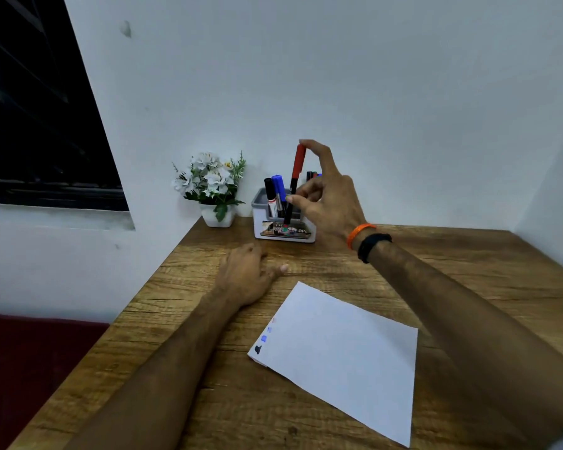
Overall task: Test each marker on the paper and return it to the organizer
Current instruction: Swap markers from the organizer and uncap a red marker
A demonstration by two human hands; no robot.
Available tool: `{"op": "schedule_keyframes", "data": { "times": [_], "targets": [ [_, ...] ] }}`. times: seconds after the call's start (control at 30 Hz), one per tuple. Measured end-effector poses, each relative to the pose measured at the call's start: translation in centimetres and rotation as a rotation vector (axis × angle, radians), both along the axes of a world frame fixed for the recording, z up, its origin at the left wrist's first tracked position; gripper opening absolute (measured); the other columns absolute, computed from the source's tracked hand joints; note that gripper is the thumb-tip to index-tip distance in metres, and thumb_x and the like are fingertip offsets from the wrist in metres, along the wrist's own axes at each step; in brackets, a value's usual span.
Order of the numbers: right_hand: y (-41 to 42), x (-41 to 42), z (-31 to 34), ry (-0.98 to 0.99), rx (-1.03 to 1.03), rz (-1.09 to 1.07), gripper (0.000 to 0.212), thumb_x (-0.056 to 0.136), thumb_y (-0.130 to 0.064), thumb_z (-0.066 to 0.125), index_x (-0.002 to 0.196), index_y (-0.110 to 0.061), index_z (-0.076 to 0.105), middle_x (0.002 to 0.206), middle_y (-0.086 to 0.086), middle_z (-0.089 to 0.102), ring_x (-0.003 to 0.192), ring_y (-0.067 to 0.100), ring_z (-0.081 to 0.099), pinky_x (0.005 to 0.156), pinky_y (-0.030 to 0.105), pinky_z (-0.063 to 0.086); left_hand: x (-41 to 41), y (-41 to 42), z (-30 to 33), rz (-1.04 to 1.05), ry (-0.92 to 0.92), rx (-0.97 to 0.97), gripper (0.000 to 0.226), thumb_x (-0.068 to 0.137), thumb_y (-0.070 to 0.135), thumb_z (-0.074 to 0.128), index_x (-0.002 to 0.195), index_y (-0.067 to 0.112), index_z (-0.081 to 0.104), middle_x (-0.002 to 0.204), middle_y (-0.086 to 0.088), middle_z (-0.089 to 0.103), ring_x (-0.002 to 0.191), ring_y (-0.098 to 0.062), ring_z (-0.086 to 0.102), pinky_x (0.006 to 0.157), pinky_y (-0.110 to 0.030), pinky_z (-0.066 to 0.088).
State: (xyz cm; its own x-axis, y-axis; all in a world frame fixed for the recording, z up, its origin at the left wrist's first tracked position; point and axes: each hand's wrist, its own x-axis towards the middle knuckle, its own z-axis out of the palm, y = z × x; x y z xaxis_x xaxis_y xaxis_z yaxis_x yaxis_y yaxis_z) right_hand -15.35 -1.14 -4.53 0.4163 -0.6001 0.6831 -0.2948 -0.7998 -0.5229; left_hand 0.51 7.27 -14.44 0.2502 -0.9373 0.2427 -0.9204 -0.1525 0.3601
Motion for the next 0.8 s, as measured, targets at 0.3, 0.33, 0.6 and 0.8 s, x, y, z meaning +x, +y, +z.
{"op": "schedule_keyframes", "data": {
  "times": [0.3, 0.33, 0.6, 0.8],
  "targets": [
    [-2.9, 5.9, 2.7, -0.049, -0.070, -0.046, 0.091, 0.076, -0.017, 0.078, 0.148, -0.036, 0.026, 0.067, -0.014, 0.068, 0.058, 0.007, 0.067, 0.070, 0.037, 0.061, 0.2, -0.4, -0.7, 0.011, -0.035, -0.022, 0.066, 0.086, 0.069, 0.043, 0.128, 0.019, 0.052, 0.135, 0.000, 0.050, 0.126, -0.021, 0.043, 0.105, -0.043, 0.033],
    [-3.1, 6.4, 2.8, -0.043, -0.074, -0.052, 0.091, 0.076, -0.017, 0.078, 0.148, -0.036, 0.025, 0.068, -0.013, 0.070, 0.059, 0.008, 0.068, 0.071, 0.038, 0.061, 0.2, -0.4, -0.6, 0.015, -0.040, -0.019, 0.066, 0.086, 0.069, 0.042, 0.129, 0.020, 0.052, 0.136, 0.000, 0.049, 0.127, -0.021, 0.042, 0.106, -0.043, 0.032],
    [-3.7, 8.5, 2.3, 0.118, -0.085, -0.093, 0.088, 0.080, -0.014, 0.075, 0.151, -0.028, 0.025, 0.080, 0.000, 0.076, 0.072, 0.022, 0.071, 0.076, 0.038, 0.059, 0.0, -0.4, -0.4, 0.024, -0.049, -0.003, 0.066, 0.087, 0.068, 0.041, 0.131, 0.019, 0.050, 0.140, -0.001, 0.046, 0.130, -0.022, 0.038, 0.107, -0.044, 0.028],
    [-4.5, 8.8, 1.9, 0.152, -0.085, -0.133, 0.086, 0.081, -0.016, 0.076, 0.149, -0.030, 0.025, 0.079, 0.000, 0.075, 0.072, 0.023, 0.071, 0.076, 0.039, 0.059, 0.1, -0.4, -0.5, 0.021, -0.045, -0.001, 0.068, 0.086, 0.069, 0.041, 0.130, 0.018, 0.051, 0.139, -0.002, 0.047, 0.130, -0.023, 0.039, 0.109, -0.045, 0.030]
  ]
}}
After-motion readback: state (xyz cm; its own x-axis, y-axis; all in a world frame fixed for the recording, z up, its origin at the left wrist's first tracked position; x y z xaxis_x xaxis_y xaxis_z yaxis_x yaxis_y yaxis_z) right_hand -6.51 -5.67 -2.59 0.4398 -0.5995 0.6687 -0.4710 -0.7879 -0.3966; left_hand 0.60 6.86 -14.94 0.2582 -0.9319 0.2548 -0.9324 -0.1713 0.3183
